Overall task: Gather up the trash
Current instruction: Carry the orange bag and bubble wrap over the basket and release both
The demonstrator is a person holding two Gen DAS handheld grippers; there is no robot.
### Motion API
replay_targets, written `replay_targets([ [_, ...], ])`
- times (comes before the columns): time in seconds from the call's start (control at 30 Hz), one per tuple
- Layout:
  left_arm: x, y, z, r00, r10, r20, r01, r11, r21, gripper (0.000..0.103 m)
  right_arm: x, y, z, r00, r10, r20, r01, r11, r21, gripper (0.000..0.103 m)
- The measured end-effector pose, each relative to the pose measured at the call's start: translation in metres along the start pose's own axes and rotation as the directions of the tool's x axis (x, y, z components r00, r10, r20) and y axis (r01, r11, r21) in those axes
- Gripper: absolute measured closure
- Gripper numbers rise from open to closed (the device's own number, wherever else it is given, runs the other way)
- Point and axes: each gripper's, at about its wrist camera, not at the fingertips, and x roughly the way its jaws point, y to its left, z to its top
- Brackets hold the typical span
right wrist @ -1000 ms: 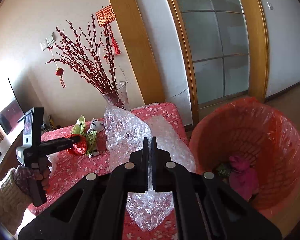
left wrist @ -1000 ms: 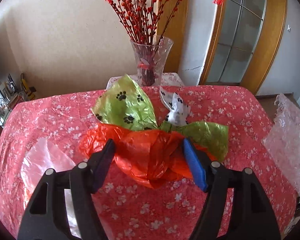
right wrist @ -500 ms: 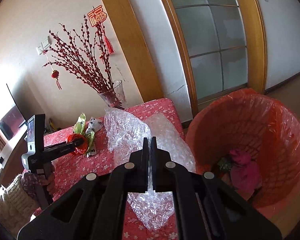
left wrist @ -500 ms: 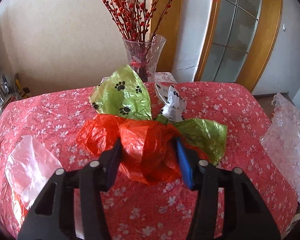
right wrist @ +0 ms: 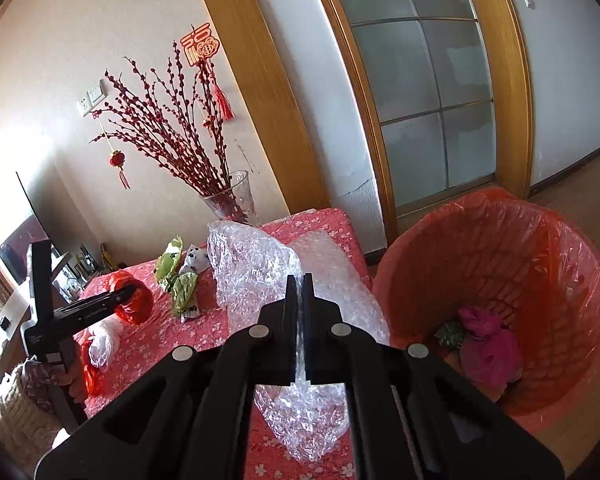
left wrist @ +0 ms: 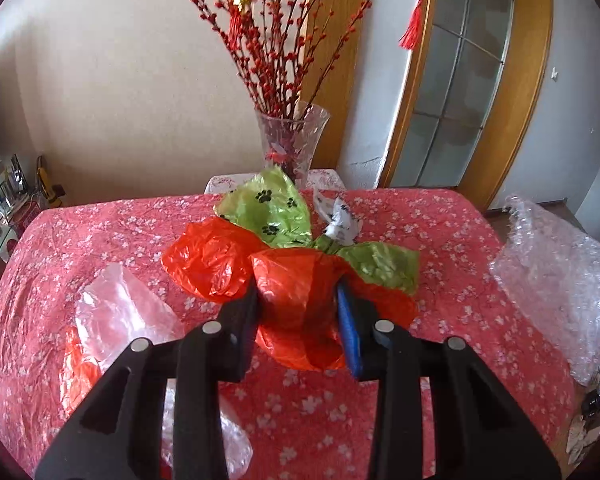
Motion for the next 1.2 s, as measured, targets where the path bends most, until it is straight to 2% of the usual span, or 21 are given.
replay_targets([
  [0.3, -0.037, -0.044, 0.009, 0.993, -0.106, 0.057, 0.102, 0.992, 0.068, 0.068, -0.014, -0.015, 0.007, 0.997, -0.06, 0.051, 0.058, 0.997, 0.042, 0.1],
  [0.53, -0.051, -0.1, 0.014, 0.974, -0.215, 0.069, 0.203, 0.968, 0.146, 0.068, -0.038, -0.046, 0.016, 0.979, -0.163, 0.122, 0.146, 0.98, 0.133, 0.1],
  [0.67, -0.053, -0.13, 0.016, 0.96, -0.271, 0.066, 0.256, 0.95, 0.178, 0.068, -0.054, -0.067, 0.022, 0.959, -0.234, 0.159, 0.204, 0.961, 0.185, 0.1],
  [0.87, -0.051, -0.184, 0.016, 0.932, -0.359, 0.043, 0.342, 0.915, 0.216, 0.068, -0.075, -0.098, 0.025, 0.917, -0.348, 0.196, 0.298, 0.923, 0.242, 0.1],
  [1.03, -0.046, -0.237, 0.014, 0.904, -0.428, 0.013, 0.41, 0.875, 0.255, 0.068, -0.084, -0.118, 0.022, 0.898, -0.388, 0.206, 0.327, 0.904, 0.275, 0.1],
  [1.2, -0.035, -0.274, 0.013, 0.881, -0.473, -0.018, 0.458, 0.844, 0.28, 0.068, -0.086, -0.132, 0.02, 0.891, -0.401, 0.211, 0.332, 0.895, 0.299, 0.1],
])
